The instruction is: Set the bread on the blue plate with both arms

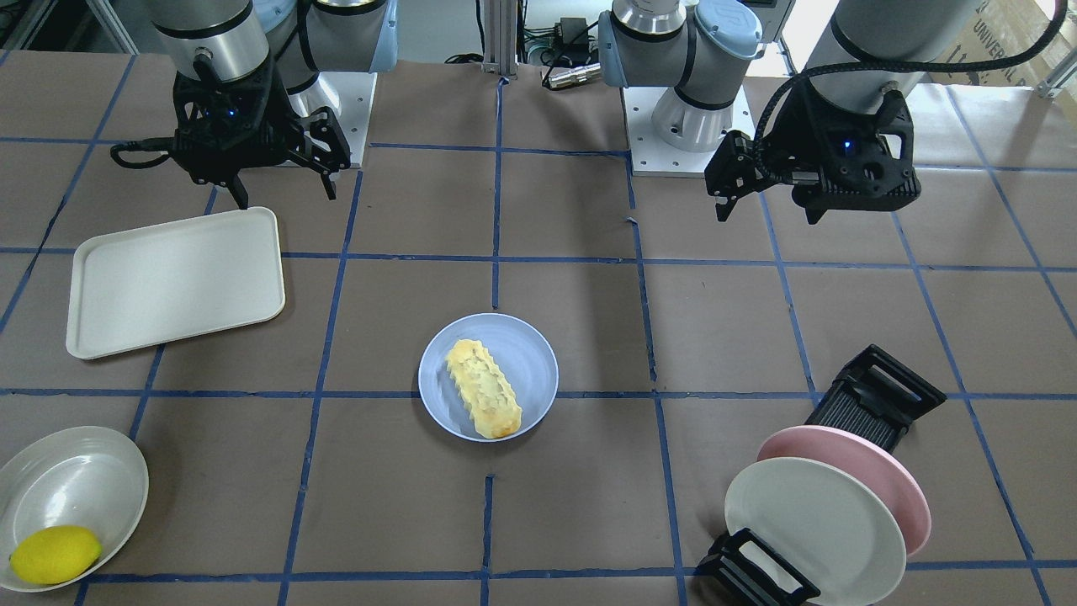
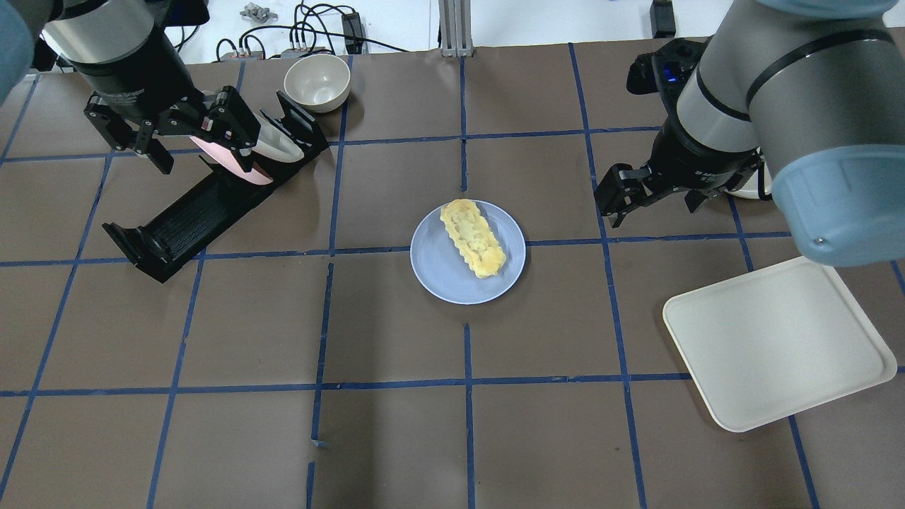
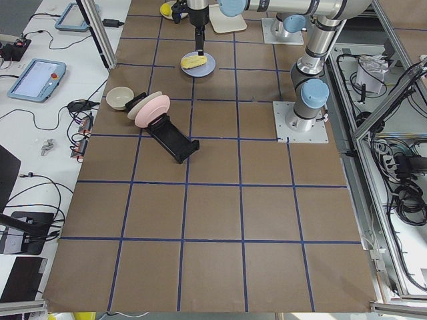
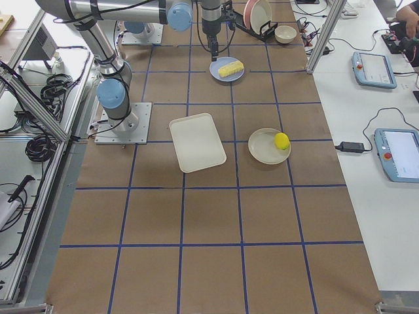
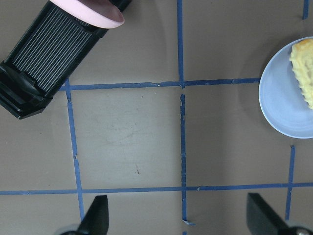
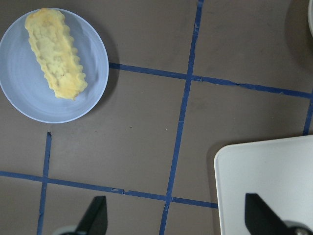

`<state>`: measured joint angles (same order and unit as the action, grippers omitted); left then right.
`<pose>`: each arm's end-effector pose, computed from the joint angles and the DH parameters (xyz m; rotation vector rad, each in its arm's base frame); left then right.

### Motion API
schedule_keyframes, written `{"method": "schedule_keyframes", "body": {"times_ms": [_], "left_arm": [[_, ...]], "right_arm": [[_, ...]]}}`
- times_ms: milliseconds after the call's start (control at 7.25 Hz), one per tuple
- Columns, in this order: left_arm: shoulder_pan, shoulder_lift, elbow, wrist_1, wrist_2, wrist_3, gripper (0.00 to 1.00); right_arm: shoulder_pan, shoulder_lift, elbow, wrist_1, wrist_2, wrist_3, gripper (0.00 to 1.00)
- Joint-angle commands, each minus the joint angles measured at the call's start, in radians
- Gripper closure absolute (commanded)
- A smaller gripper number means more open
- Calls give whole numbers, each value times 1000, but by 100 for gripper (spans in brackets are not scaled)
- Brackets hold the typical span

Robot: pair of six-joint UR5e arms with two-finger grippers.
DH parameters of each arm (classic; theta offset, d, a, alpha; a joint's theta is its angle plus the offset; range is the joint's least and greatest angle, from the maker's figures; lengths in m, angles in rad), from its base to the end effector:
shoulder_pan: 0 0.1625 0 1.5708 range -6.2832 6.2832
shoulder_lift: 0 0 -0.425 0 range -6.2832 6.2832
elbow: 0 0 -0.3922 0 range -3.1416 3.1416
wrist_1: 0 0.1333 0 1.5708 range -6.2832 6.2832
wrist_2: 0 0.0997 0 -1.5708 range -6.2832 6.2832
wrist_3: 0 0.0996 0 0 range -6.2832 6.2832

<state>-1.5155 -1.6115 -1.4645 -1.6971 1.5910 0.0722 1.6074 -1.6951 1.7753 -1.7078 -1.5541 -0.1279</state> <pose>-0.1033 -0.5086 0.5074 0.0274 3.1237 0.0967 0.1511 -0.4382 0.4590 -0.2576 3.1156 -0.0899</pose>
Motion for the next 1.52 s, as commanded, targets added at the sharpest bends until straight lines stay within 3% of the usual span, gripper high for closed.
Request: {"method": "schedule_keyframes", "body": {"times_ms": [0,552,1379], "left_arm": [[-5,-21,27,-42,4,-12,0],[-14,54,-46,-53,-3,-34,0],[-12,53,-36,-49,-26,-71,0]], "right_arm": [[0,15,-22,2,-1,-7,0],[-1,17,-14,2,-1,-7,0],[2,8,-20,0,15,-7,0]]}}
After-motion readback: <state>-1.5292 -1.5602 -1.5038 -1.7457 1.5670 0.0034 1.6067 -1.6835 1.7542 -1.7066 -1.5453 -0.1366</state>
